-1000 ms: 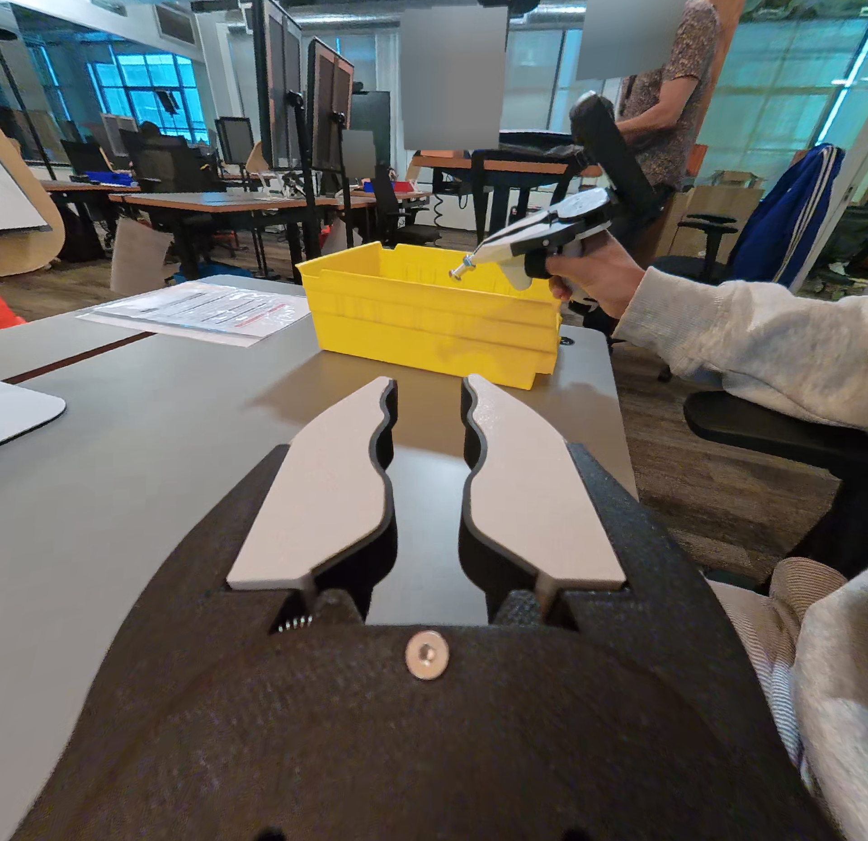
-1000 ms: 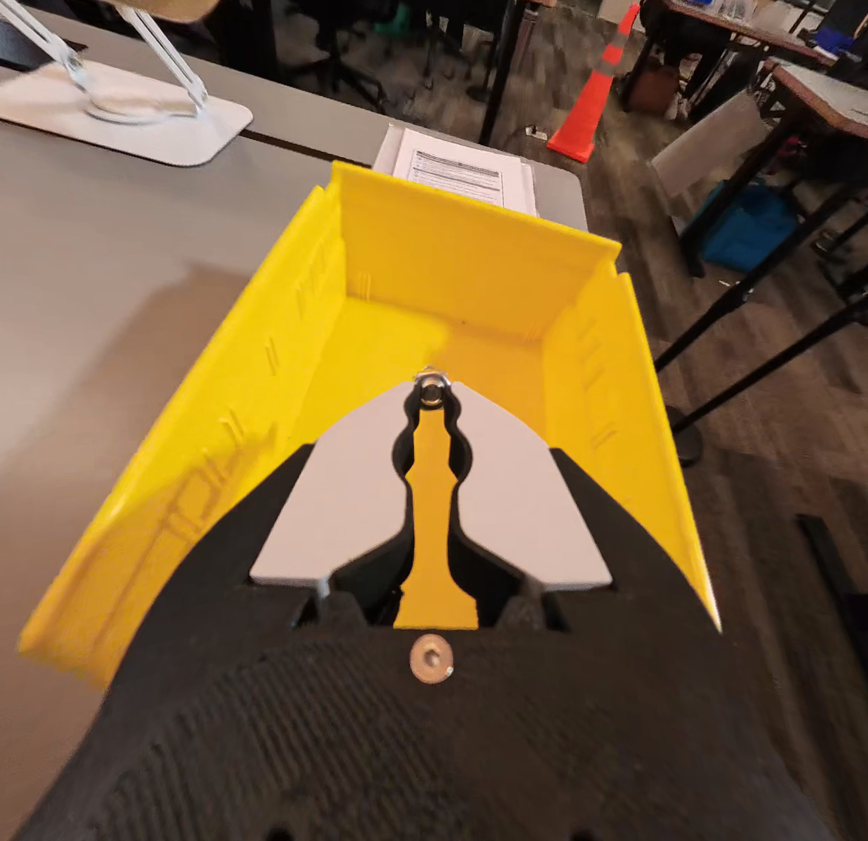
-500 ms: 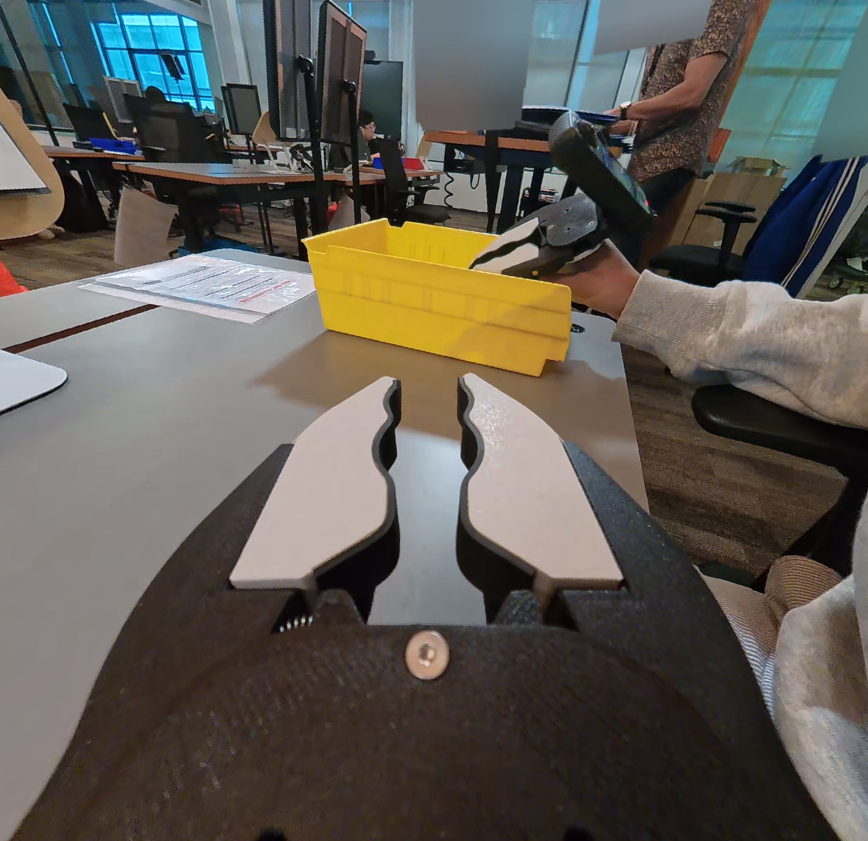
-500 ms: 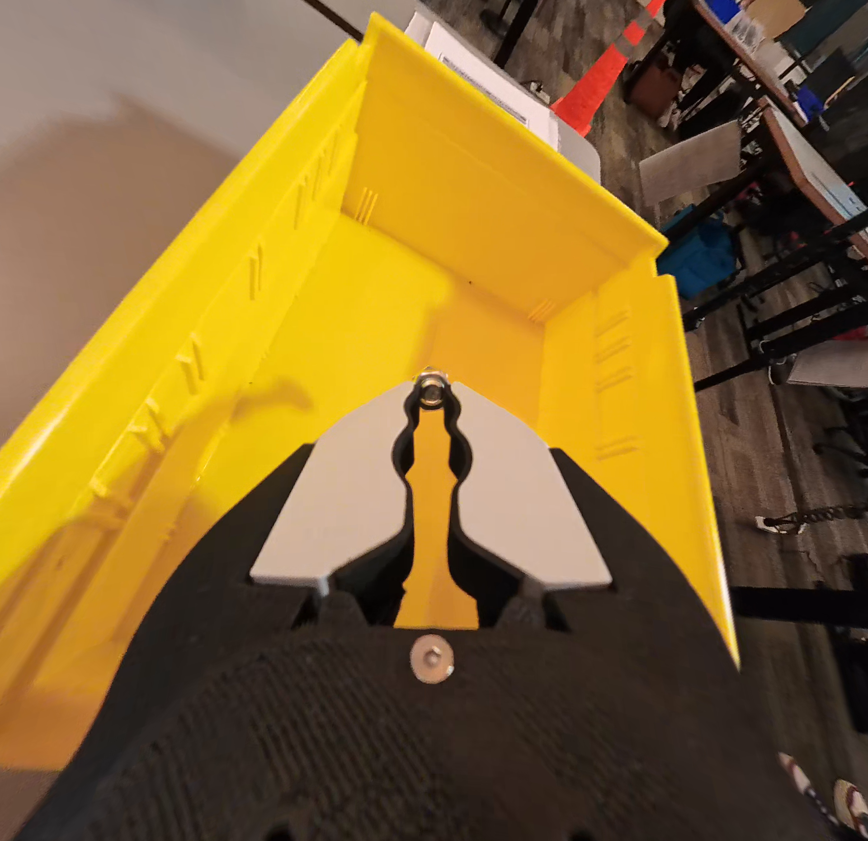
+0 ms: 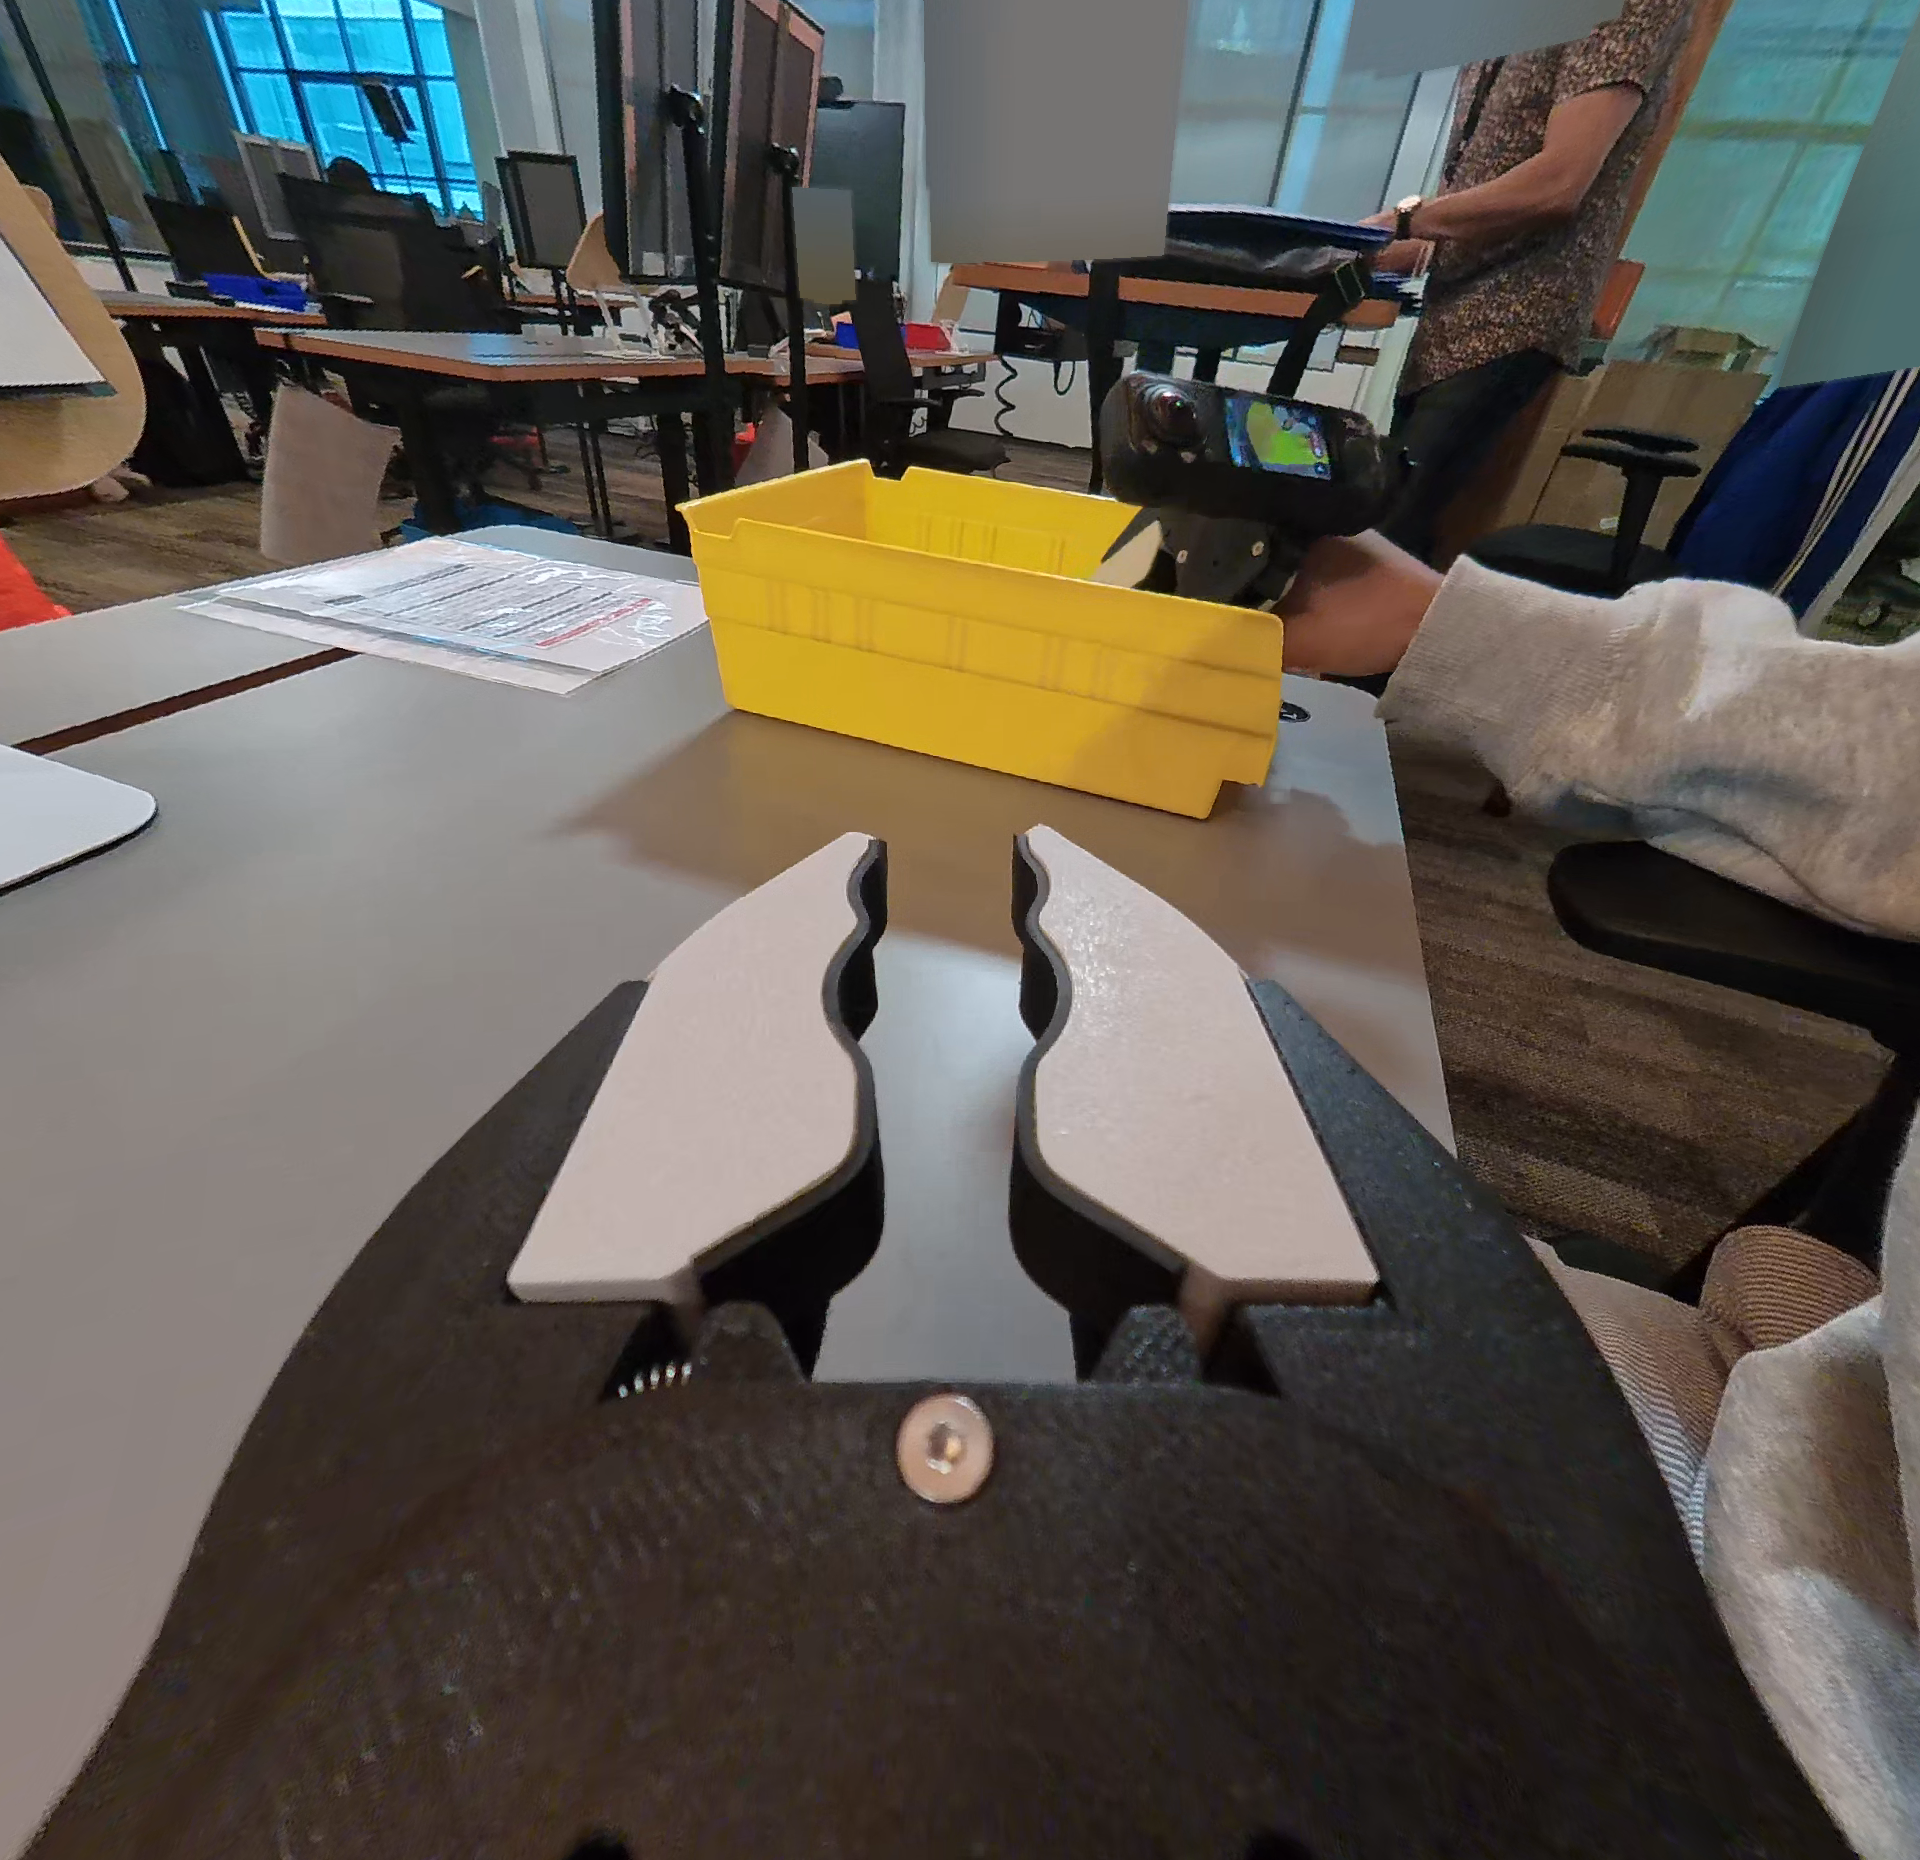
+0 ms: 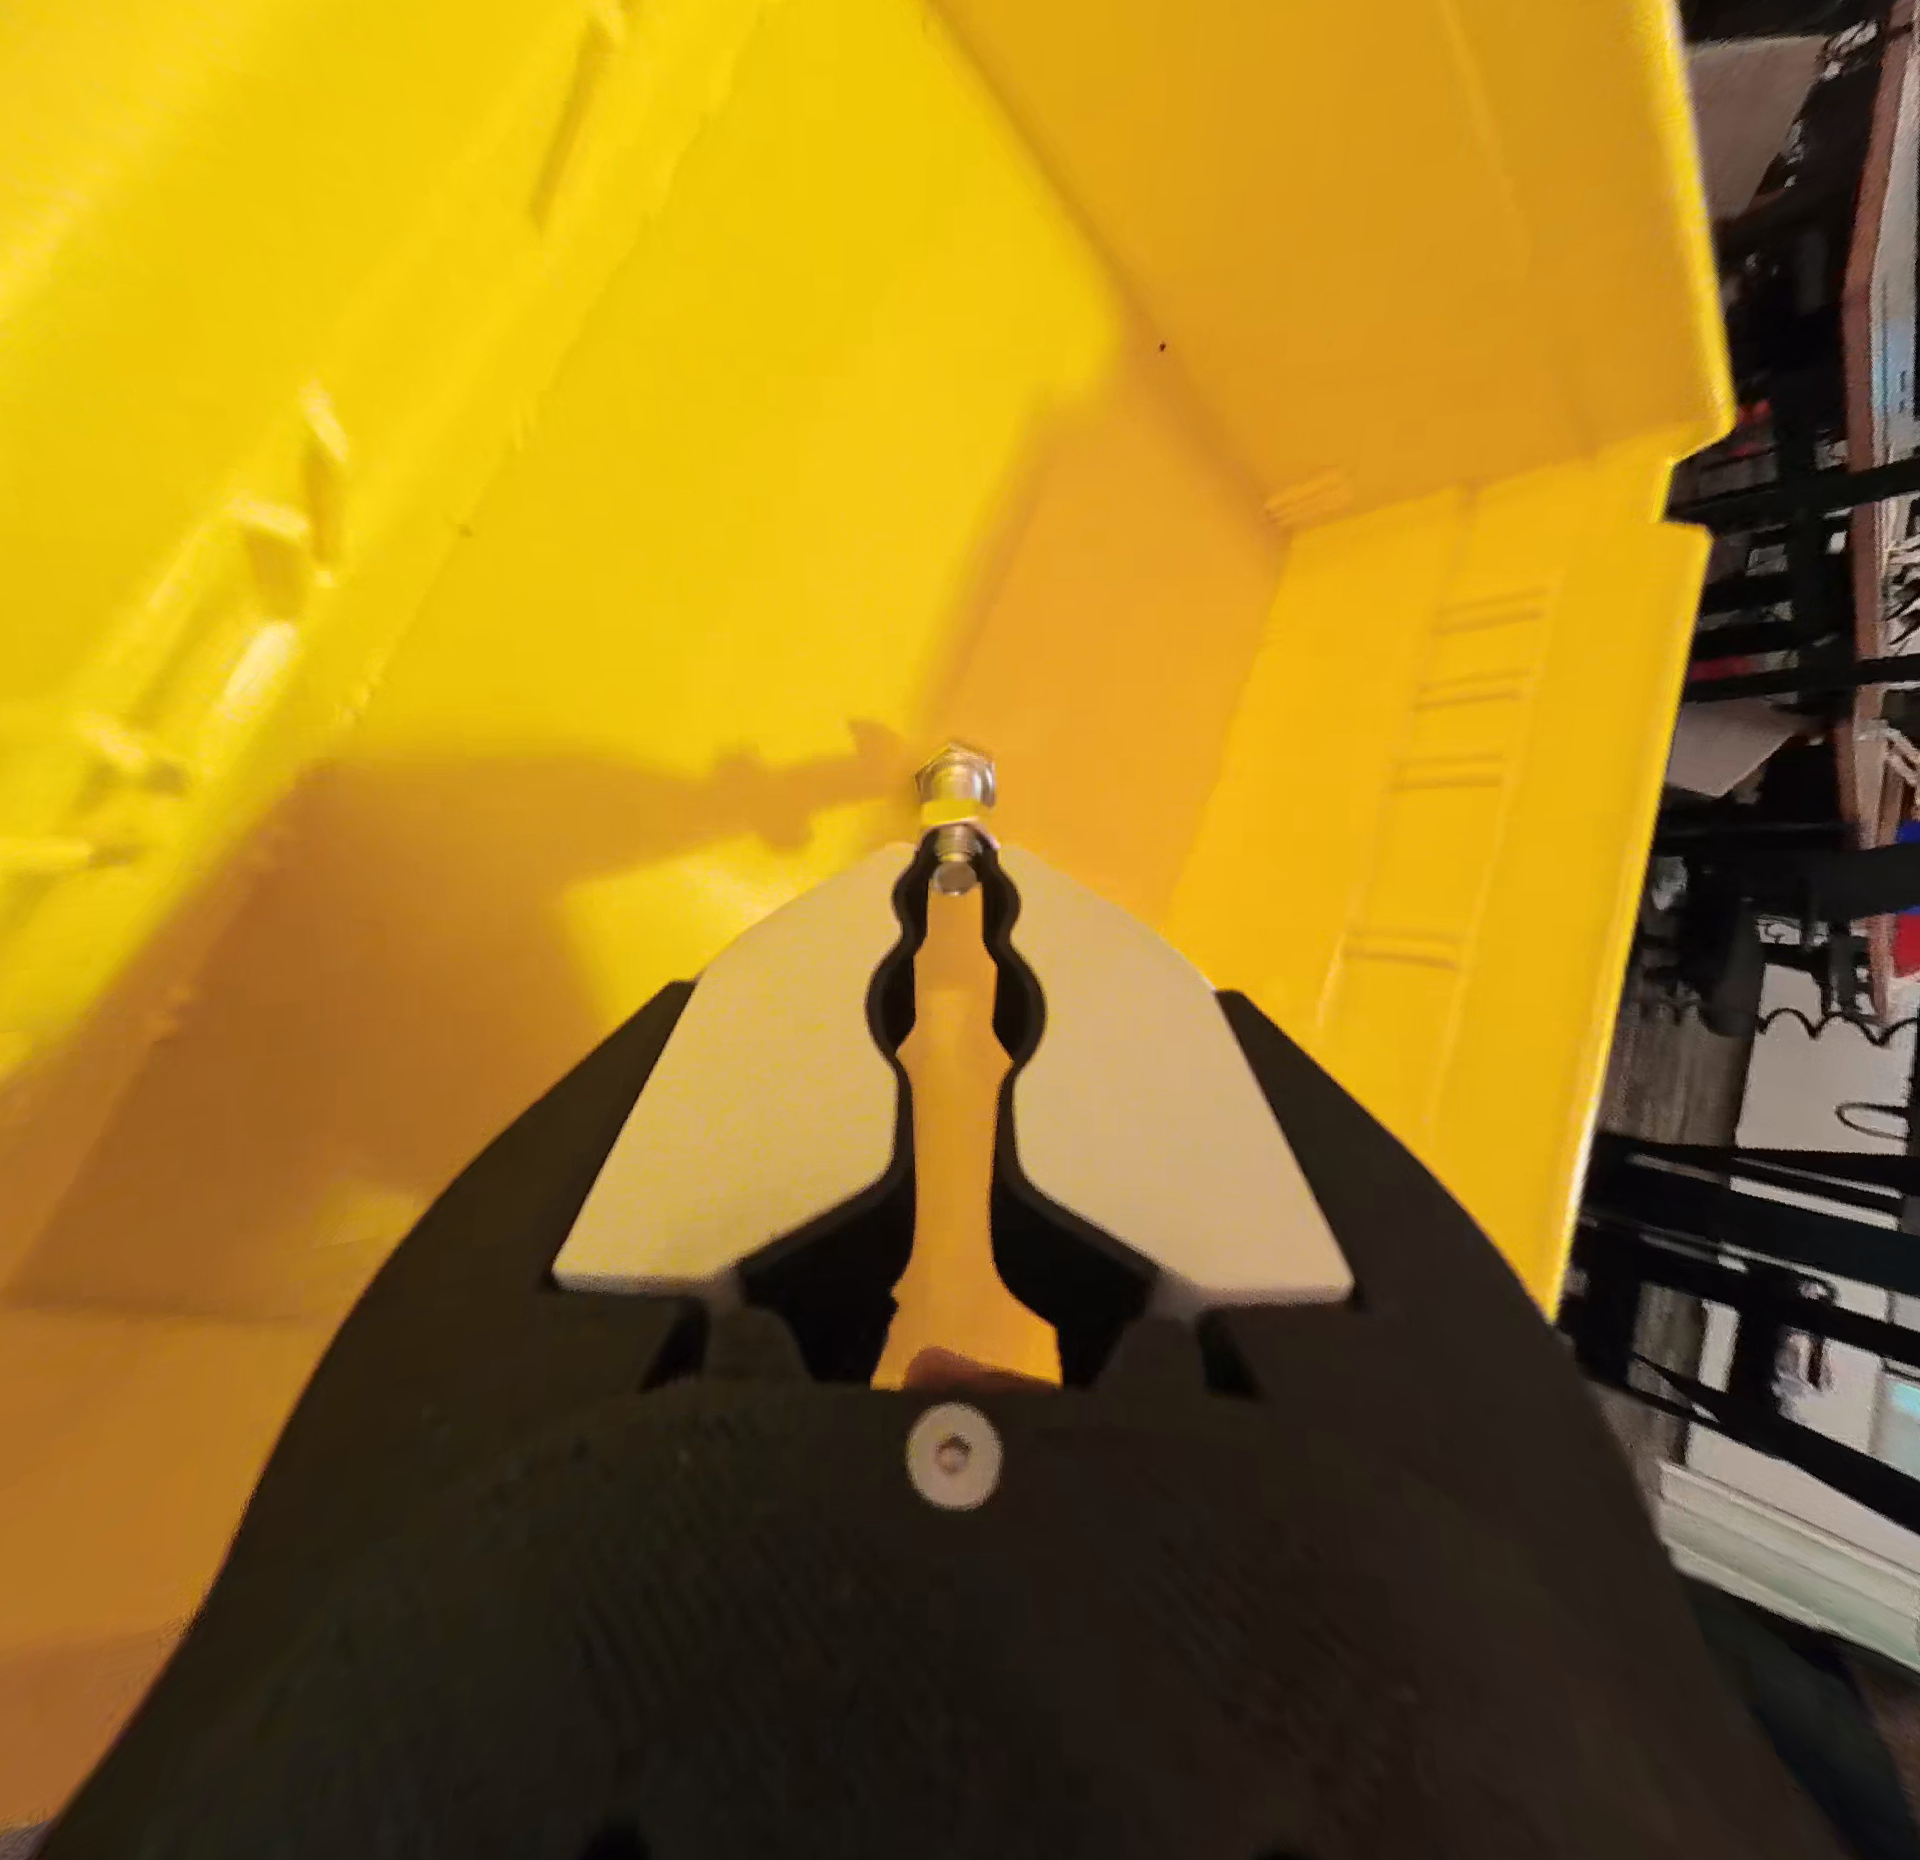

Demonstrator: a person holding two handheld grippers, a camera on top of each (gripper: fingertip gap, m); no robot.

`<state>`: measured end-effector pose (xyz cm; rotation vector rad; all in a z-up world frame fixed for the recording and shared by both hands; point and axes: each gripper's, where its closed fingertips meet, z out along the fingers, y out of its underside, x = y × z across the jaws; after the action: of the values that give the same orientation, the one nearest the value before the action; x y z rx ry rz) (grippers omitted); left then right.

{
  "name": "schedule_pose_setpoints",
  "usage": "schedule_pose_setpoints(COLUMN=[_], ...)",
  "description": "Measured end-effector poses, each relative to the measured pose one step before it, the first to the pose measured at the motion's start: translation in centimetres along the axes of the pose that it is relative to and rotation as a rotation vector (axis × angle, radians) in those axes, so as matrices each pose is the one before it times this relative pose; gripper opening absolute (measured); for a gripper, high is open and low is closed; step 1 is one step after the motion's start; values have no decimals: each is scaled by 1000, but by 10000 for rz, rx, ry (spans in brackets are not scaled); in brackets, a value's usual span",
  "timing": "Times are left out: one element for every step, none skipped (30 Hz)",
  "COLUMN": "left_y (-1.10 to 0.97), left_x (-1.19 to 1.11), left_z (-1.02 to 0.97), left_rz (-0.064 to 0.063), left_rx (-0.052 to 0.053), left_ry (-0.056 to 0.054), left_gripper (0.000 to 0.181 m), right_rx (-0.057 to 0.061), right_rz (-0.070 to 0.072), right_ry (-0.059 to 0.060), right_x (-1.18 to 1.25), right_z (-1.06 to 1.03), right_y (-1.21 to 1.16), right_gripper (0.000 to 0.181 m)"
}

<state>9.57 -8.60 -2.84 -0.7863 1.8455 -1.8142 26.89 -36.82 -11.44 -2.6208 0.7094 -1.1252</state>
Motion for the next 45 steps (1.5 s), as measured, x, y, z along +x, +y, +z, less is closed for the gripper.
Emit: schedule_pose_setpoints(left_y=[39, 43, 10, -24, -13, -9, -12, -24, -13, -6, -15, -10, -5, 10, 21, 10, -5, 2, -7, -3, 8, 1, 14, 23, 29, 9, -3, -13, 6, 10, 4, -5, 13, 38, 45, 88, 143, 195, 173, 76, -39, -88, -72, 2, 30], left_x=[-44, -13, -14, -8, -4, -3, -9, -15, -6, -25, -14, -13, -7, -7, -3, -2, -4, -5, -3, -8, -11, 0, 2, -13, -1, -4, 9, -13, -13, -19, -6, -7, -18, -25, -37, -53, -87, -101, -121, -151, -156, -162, -241, -534, -757], left_z=[14, 10, 2, -7, -8, -10, -1, -14, -7, -6, -5, -2, -5, 7, 8, 2, -4, -9, -4, 0, -6, 1, 7, 15, 5, 3, -10, -13, -5, -8, -10, 4, 6, 18, 35, 35, 55, 66, 39, 4, -45, -75, -74, -86, -109], left_rz=[-5, 1, 8, 5, -9, -11, -6, -1, 1, -3, -3, -3, -4, -4, -1, 4, 5, -1, -7, -8, 0, 8, 11, 11, 7, 6, 13, 8, -6, -11, -2, 8, 8, 3, 2, 4, -8, -6, 22, 66, 94, 67, 21, -1, -17], left_rx=[-10, -18, -7, 11, 10, 7, 9, 11, 10, 4, 3, 7, 4, -1, -9, -7, 4, 7, 5, 1, 2, 1, -2, -10, -15, -6, 4, 11, 3, -1, 5, 4, -2, -15, -22, -24, -55, -82, -62, -11, 46, 85, 76, 29, 21], left_ry=[-18, -13, -11, -5, 2, 2, -5, -9, -5, -5, -8, -7, -2, -1, -2, -4, -6, -4, -1, 0, -3, -6, -8, -8, -7, -4, -8, -12, -7, -4, -6, -11, -14, -16, -19, -28, -37, -45, -68, -114, -128, -125, -161, -326, -442], left_gripper=[24, 24, 24, 24, 24, 25, 25, 24, 24, 24, 24, 24, 24, 24, 25, 25, 25, 24, 25, 25, 25, 25, 25, 25, 25, 25, 25, 25, 25, 25, 25, 25, 25, 25, 25, 25, 25, 25, 25, 24, 24, 23, 22, 19, 18], right_rx=[-336, -175, -11, 63, 46, -7, -58, -69, -63, -60, -50, -50, -59, -72, -68, -33, 1, 15, 26, 37, 58, 78, 87, 87, 108, 149, 192, 276, 383, 522, 701, 863, 940, 928, 919, 976, 1008, 991, 883, 657, 454, 307, 166, -45, -308], right_rz=[-57, -12, 65, 127, 114, 46, -21, -53, -54, -45, -44, -47, -49, -46, -39, -31, -17, 5, 28, 40, 38, 29, 18, 14, 47, 110, 175, 211, 241, 281, 298, 276, 215, 107, -37, -165, -260, -276, -103, 179, 488, 687, 750, 588, 377], right_ry=[-109, -171, -203, -186, -141, -80, -17, 11, 6, -12, -31, -41, -46, -39, -14, -2, -12, -38, -55, -52, -58, -59, -10, 51, 47, 7, 114, 228, 187, 157, 125, 63, 20, -71, -205, -265, -271, -291, -386, -530, -601, -666, -651, -603, -511], right_x=[-164, -253, -289, -226, -141, -57, -6, 8, -21, -45, -87, -91, -106, -84, -34, -9, -15, -27, -28, 1, 7, 11, 93, 213, 241, 249, 439, 642, 584, 530, 394, 177, -54, -368, -806, -1197, -1508, -1775, -2017, -2237, -2316, -2357, -2207, -1896, -1514], right_z=[-38, -19, -40, -35, -23, -17, -14, -11, 3, 19, 42, 49, 42, 37, 31, -4, -37, -57, -66, -103, -124, -153, -197, -266, -326, -373, -460, -585, -749, -938, -1117, -1243, -1250, -1151, -960, -754, -540, -304, -8, 285, 492, 630, 724, 769, 771], right_y=[585, 396, 152, 6, -29, 19, 75, 106, 99, 102, 87, 82, 76, 73, 65, 1, -27, -31, -32, -30, -43, -58, -55, -45, -50, -101, -170, -304, -526, -868, -1294, -1727, -2046, -2185, -2260, -2325, -2292, -2127, -1795, -1239, -640, -37, 530, 1042, 1320], right_gripper=[10, 10, 10, 10, 10, 10, 10, 10, 10, 10, 10, 10, 10, 10, 10, 10, 10, 10, 10, 10, 10, 9, 9, 9, 9, 9, 9, 9, 7, 6, 4, 4, 3, 4, 6, 5, 4, 2, 1, 0, 0, 0, 1, 7, 10])
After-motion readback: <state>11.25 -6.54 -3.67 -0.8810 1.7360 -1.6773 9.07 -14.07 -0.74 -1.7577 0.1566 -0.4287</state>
